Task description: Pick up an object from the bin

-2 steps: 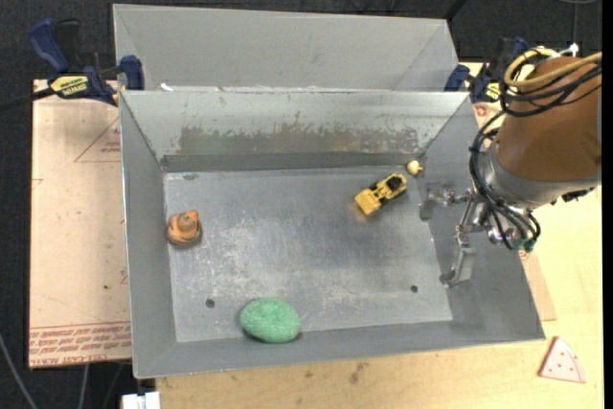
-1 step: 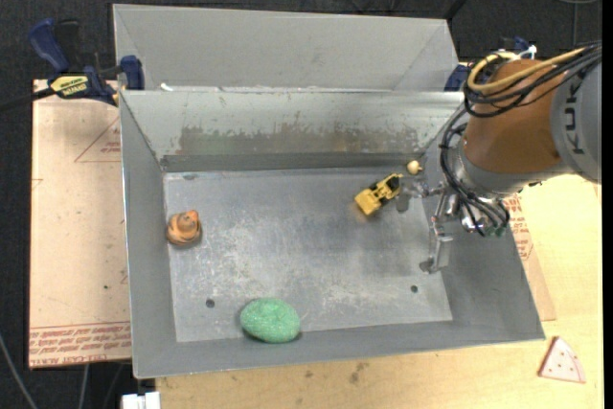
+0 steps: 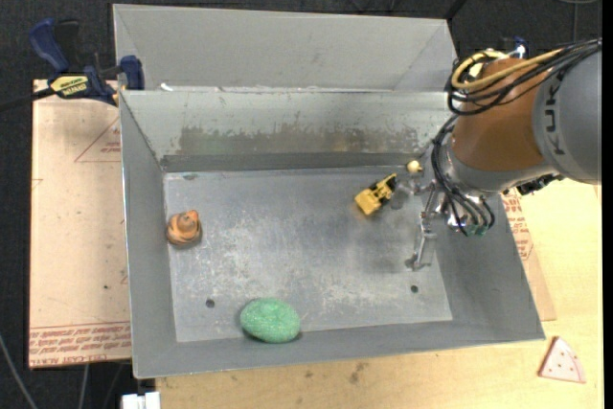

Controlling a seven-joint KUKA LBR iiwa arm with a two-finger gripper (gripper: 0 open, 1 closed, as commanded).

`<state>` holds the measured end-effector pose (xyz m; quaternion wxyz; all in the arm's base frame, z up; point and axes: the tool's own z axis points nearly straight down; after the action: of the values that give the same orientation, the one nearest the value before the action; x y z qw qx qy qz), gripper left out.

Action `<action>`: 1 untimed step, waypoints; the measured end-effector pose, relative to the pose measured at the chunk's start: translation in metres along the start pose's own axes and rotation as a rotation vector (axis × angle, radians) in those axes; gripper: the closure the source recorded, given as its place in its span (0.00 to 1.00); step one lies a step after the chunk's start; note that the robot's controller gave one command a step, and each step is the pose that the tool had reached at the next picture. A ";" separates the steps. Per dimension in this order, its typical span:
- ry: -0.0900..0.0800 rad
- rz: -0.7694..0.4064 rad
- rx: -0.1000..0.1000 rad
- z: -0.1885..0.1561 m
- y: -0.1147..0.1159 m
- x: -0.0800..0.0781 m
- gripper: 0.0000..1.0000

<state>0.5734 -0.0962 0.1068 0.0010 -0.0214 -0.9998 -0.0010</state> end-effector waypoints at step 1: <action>-0.006 -0.053 0.002 -0.014 0.002 -0.054 0.00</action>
Offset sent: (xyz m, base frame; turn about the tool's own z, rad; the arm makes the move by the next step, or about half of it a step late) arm 0.0650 0.0158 -0.0368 -0.0052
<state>0.6272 -0.0964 0.1205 -0.0019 0.0052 -1.0000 0.0001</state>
